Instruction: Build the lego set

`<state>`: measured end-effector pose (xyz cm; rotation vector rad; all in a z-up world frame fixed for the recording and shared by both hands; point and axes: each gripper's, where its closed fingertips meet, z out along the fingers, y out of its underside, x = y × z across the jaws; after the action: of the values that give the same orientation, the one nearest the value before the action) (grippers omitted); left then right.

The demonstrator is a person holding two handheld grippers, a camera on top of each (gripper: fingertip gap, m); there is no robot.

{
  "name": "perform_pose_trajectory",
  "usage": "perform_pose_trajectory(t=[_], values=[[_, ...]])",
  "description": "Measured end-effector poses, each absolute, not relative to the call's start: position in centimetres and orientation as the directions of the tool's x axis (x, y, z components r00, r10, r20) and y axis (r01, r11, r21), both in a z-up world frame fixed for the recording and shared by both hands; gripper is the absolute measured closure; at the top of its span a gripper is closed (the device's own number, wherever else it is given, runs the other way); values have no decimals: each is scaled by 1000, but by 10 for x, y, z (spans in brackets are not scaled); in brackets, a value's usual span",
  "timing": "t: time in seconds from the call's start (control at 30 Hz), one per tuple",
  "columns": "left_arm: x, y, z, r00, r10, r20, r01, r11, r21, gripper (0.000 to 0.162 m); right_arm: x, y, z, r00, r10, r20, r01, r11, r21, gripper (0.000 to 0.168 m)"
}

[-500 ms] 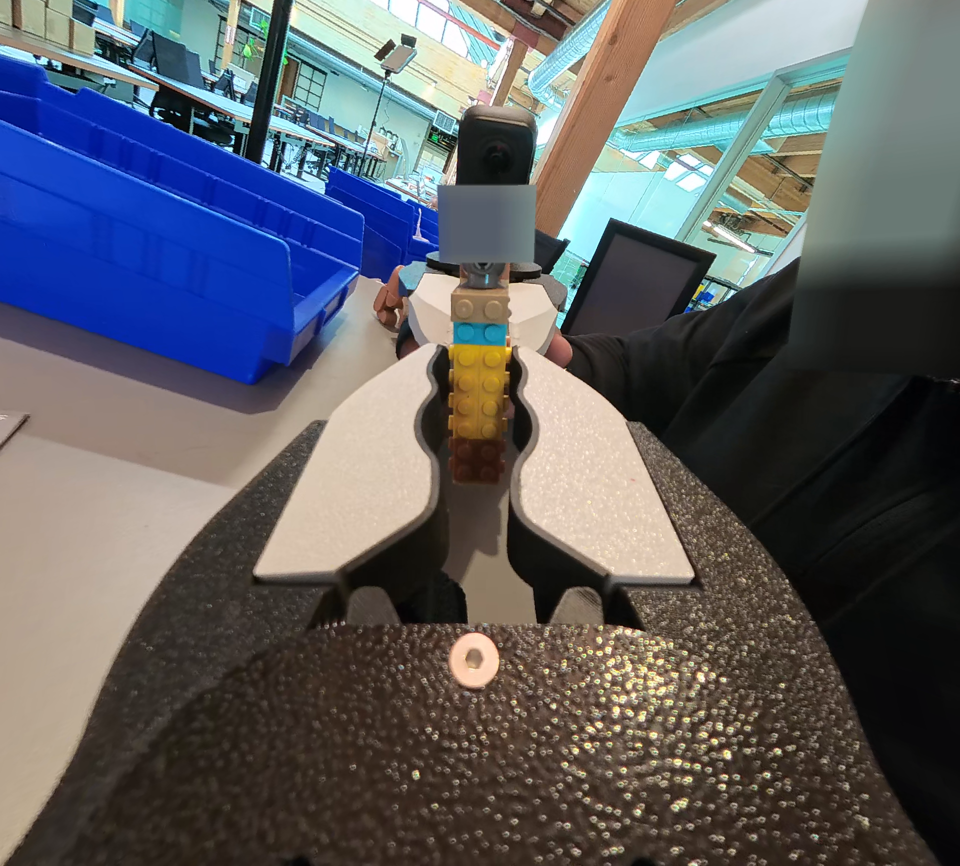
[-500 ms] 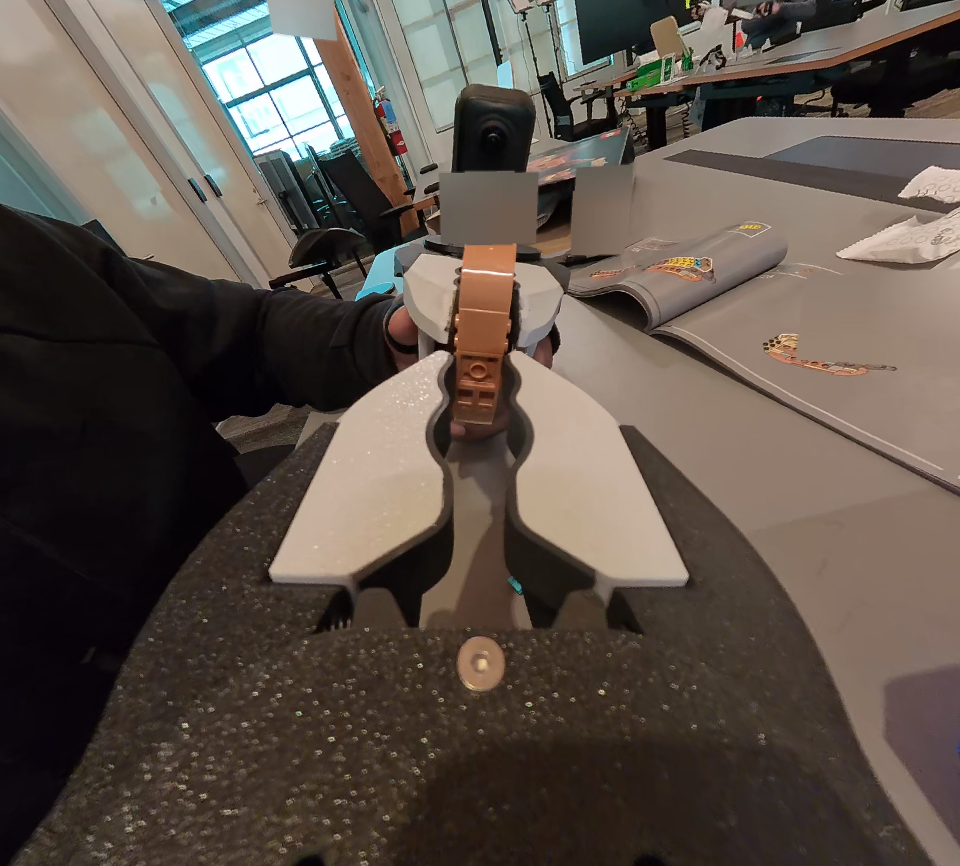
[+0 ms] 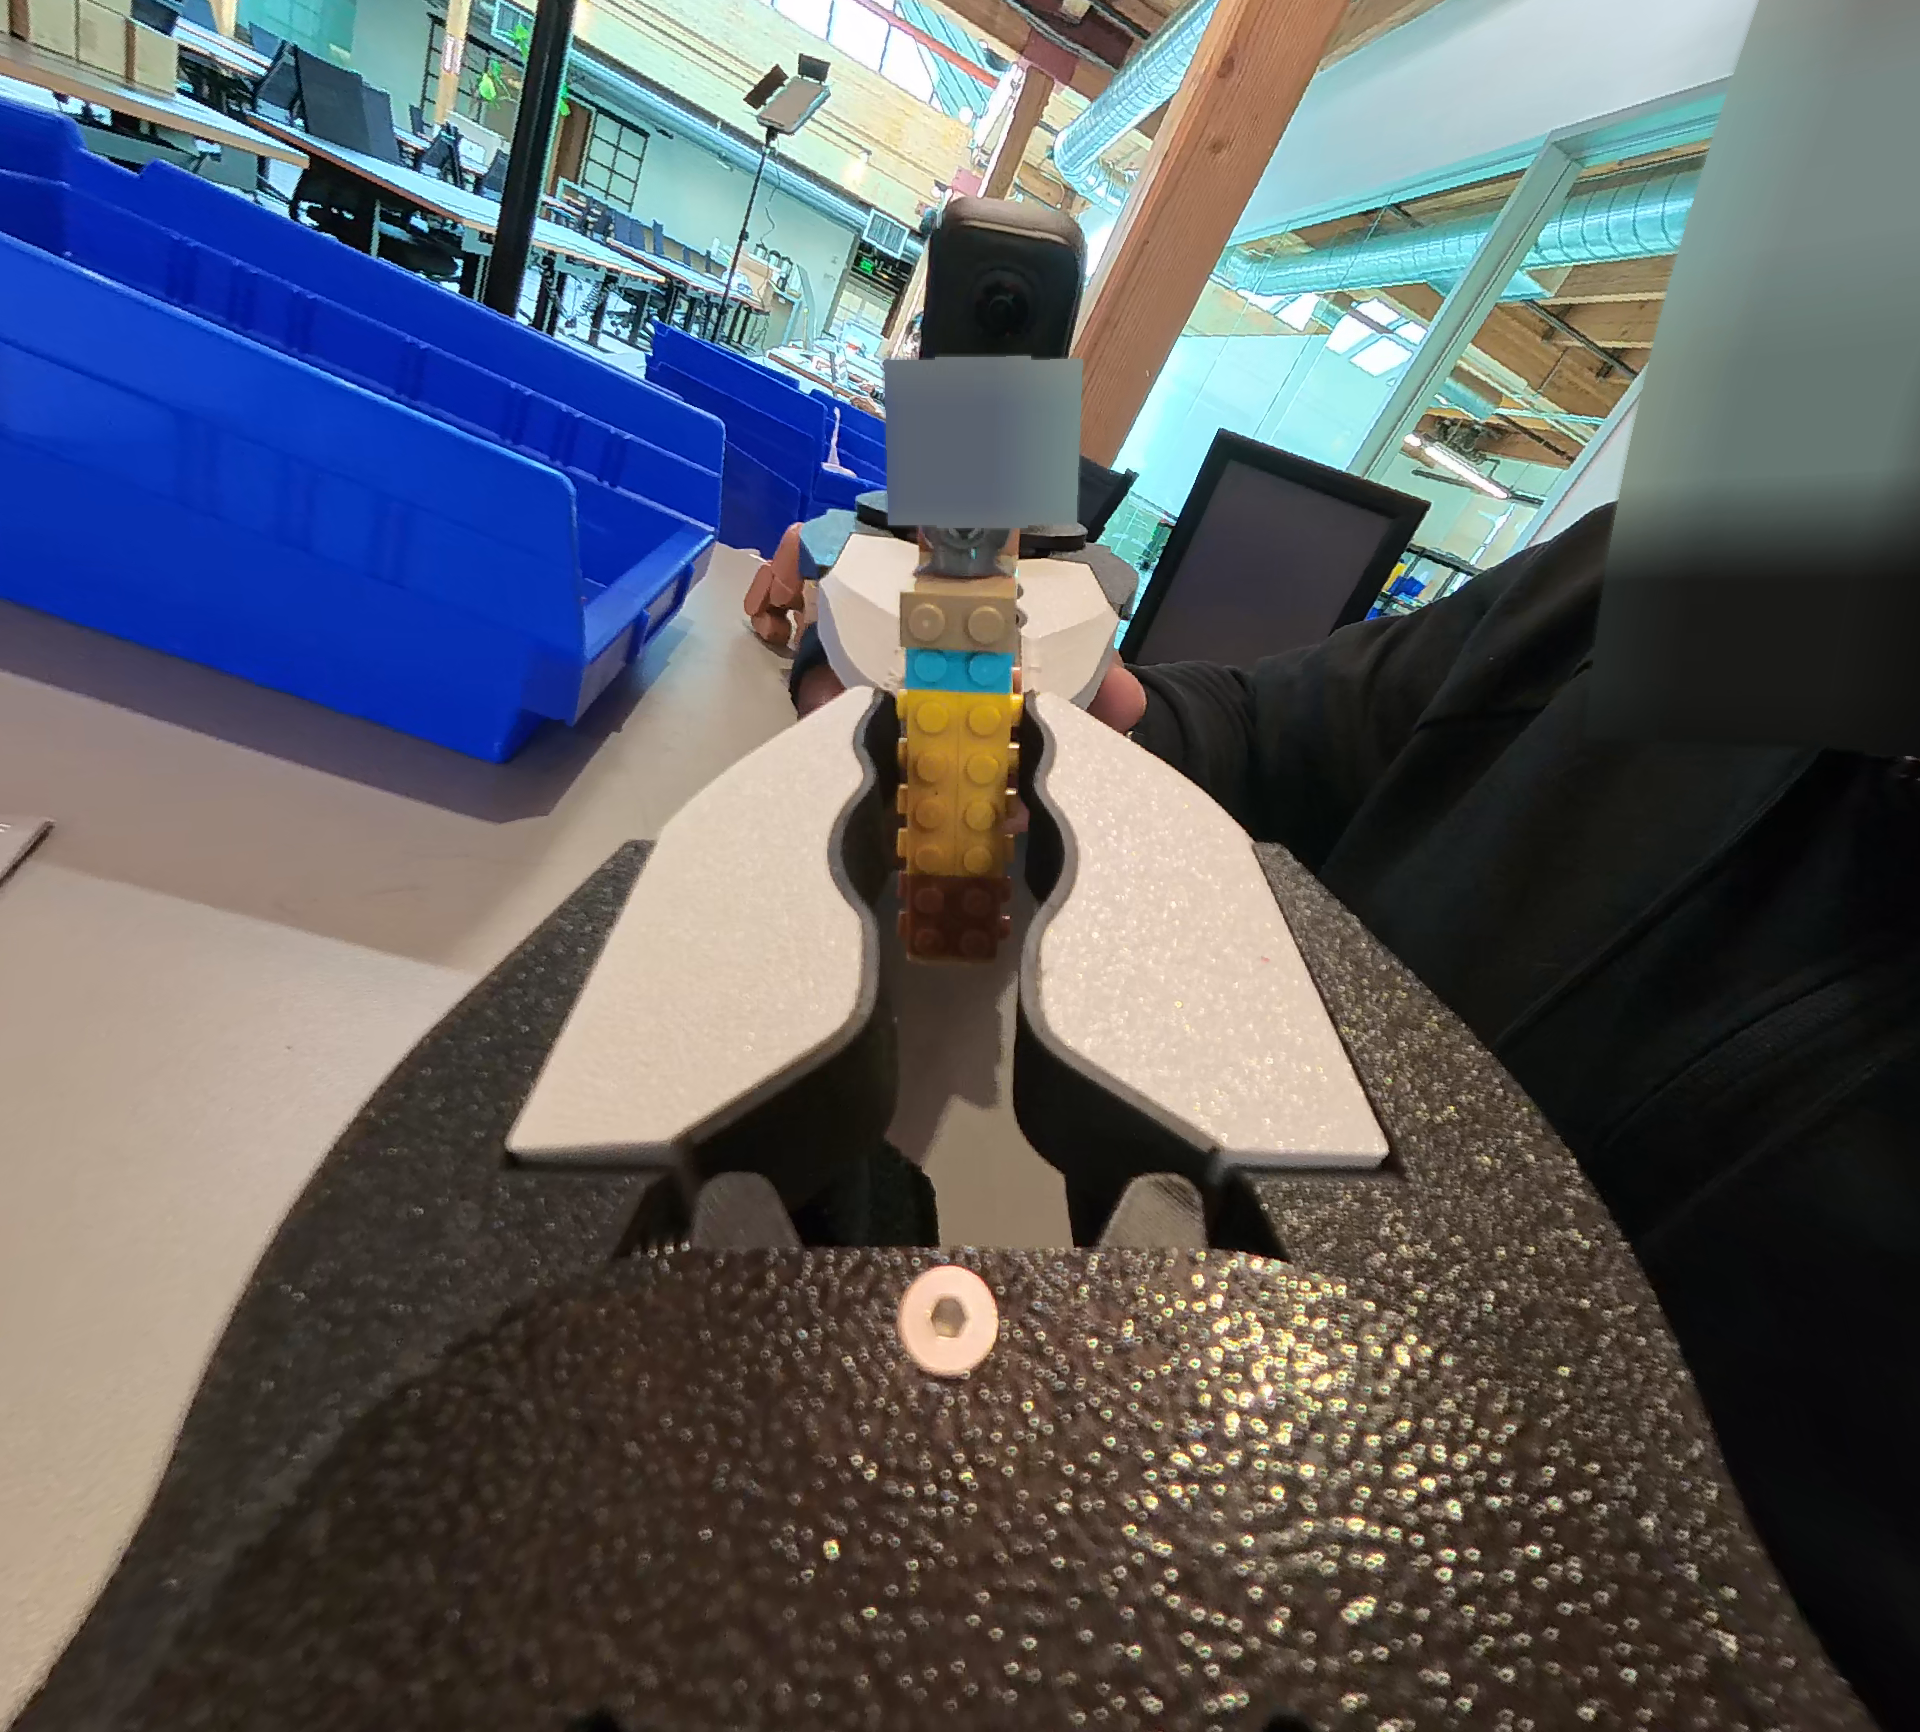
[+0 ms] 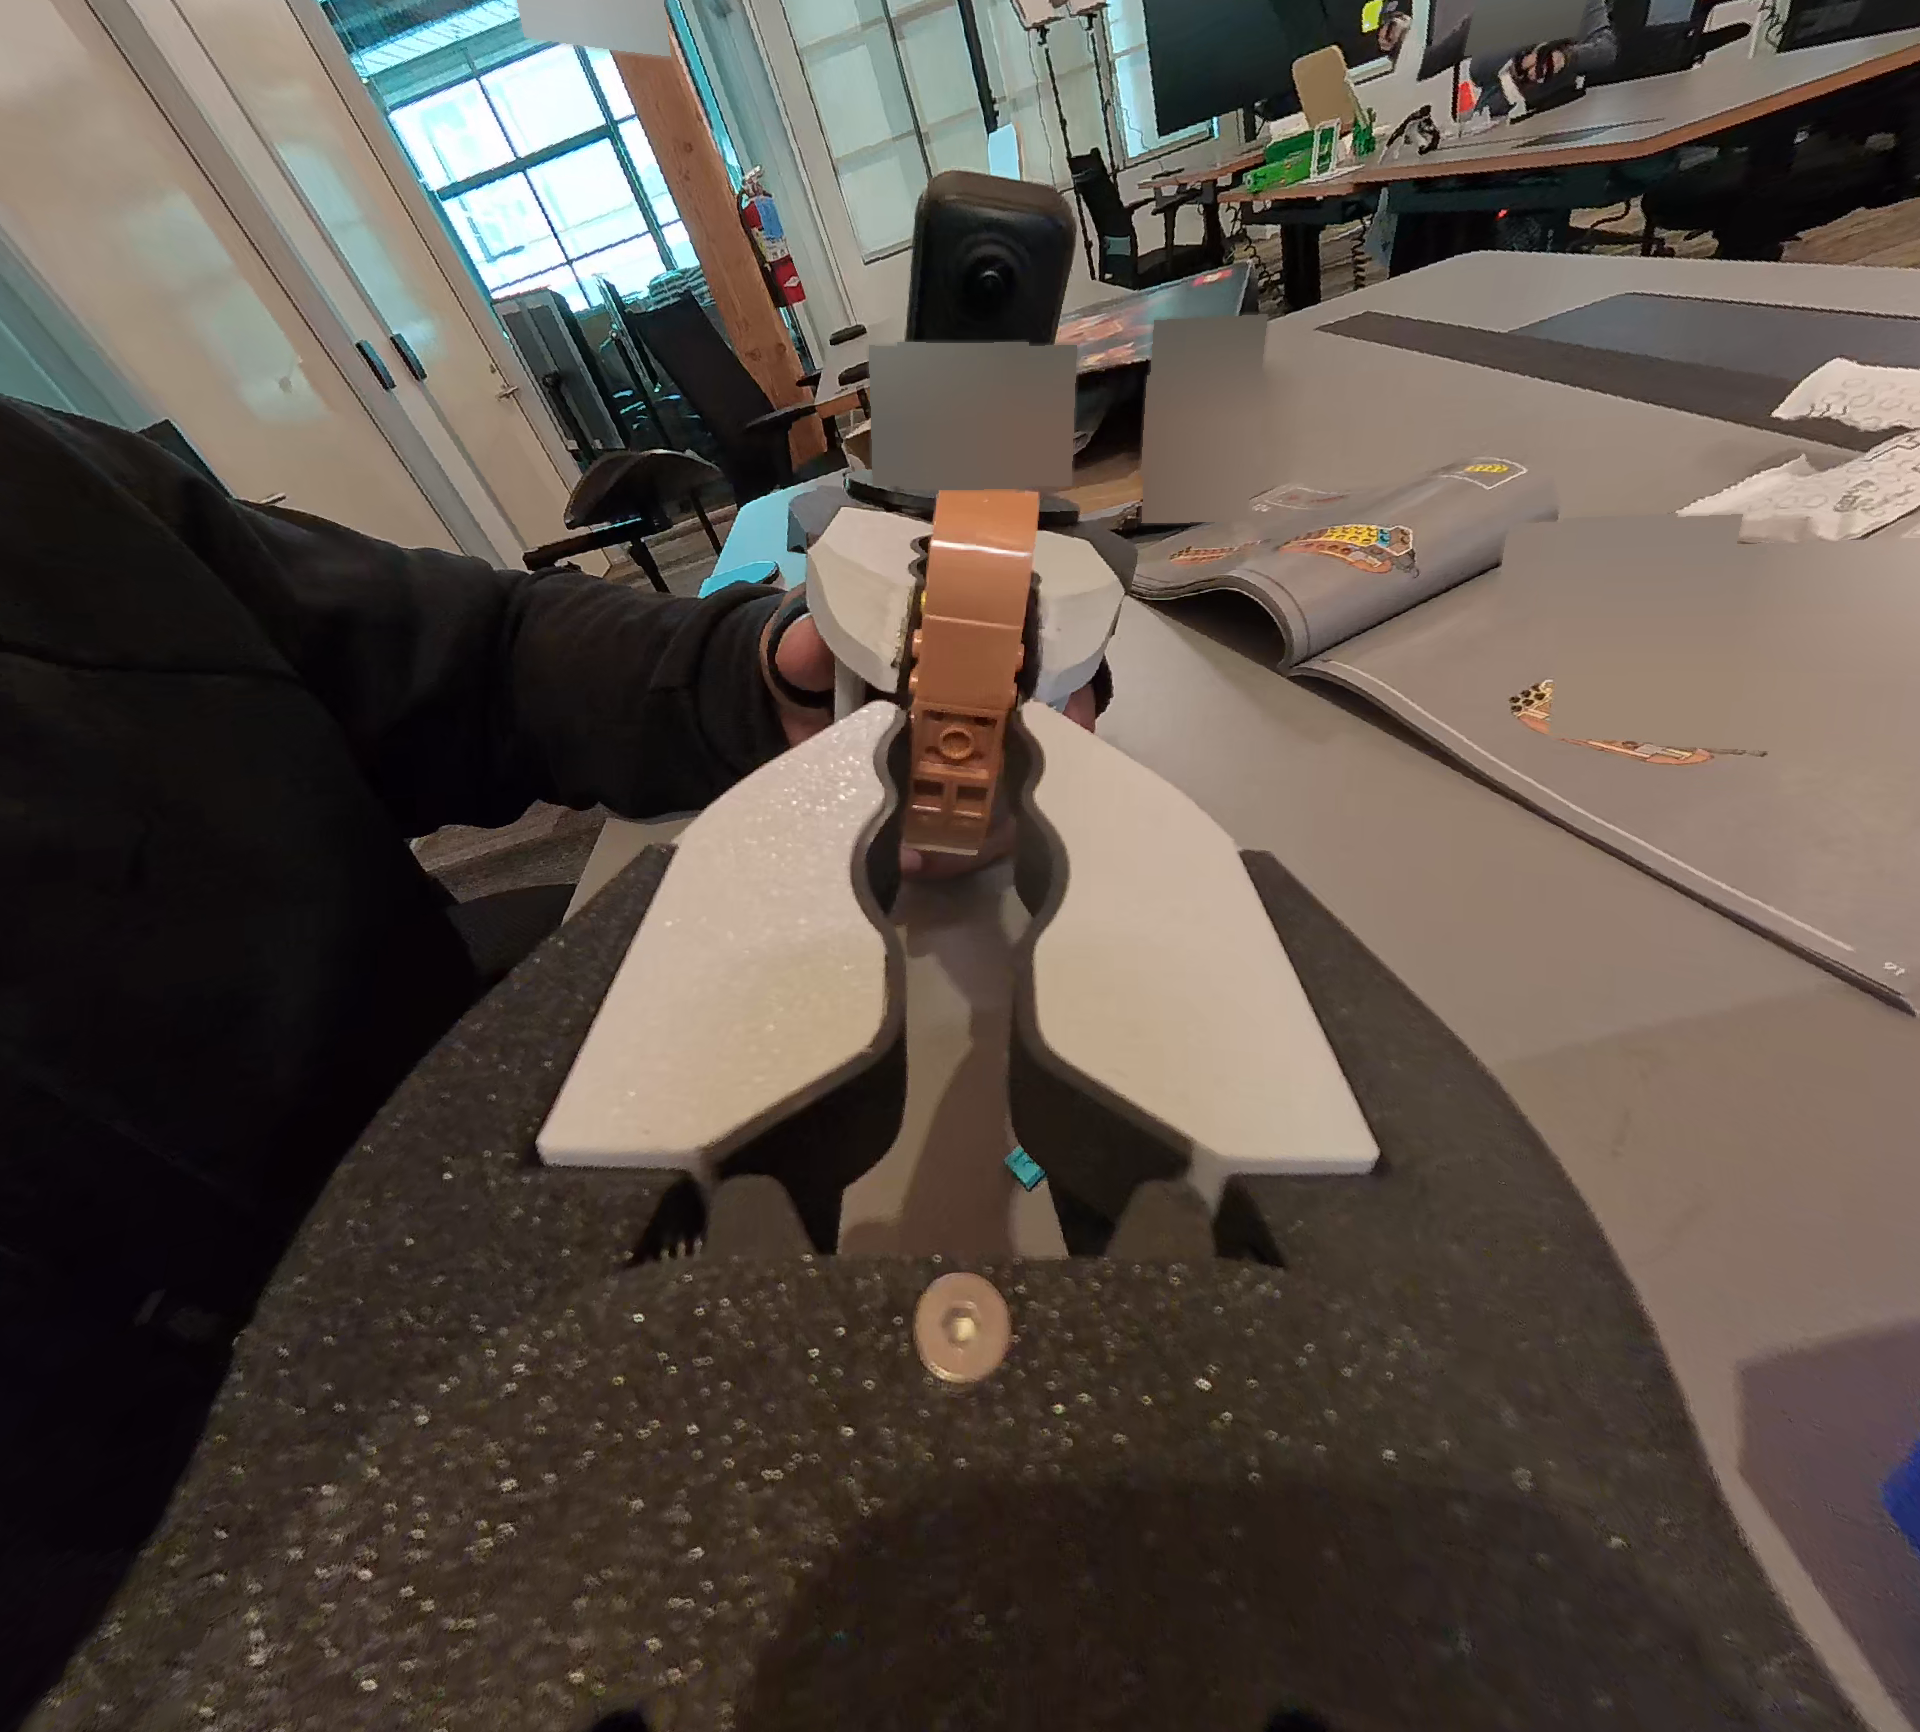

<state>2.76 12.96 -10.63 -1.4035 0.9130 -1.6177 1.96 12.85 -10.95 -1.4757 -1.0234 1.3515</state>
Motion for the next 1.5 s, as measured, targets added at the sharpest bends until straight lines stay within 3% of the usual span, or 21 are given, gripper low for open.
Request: perform_pose_trajectory(t=[0.2, 0.9, 1.23, 1.5], values=[[25, 134, -105, -77, -887, 456, 123, -463, -878, 141, 19, 128, -109, 68, 955, -290, 18, -292, -956, 145], [28, 131, -110, -57, -895, 442, 85, -446, -891, 141, 23, 132, -107, 77, 950, -301, 2, -302, -953, 145], [29, 131, -113, 107, -981, 160, 10, -160, -987, 141, 21, 128, -116, 67, 957, -283, 37, -285, -958, 140], [28, 123, -110, 177, -982, -67, -27, 63, -998, 141, 21, 124, -118, 57, 984, -171, 59, -174, -983, 136]])
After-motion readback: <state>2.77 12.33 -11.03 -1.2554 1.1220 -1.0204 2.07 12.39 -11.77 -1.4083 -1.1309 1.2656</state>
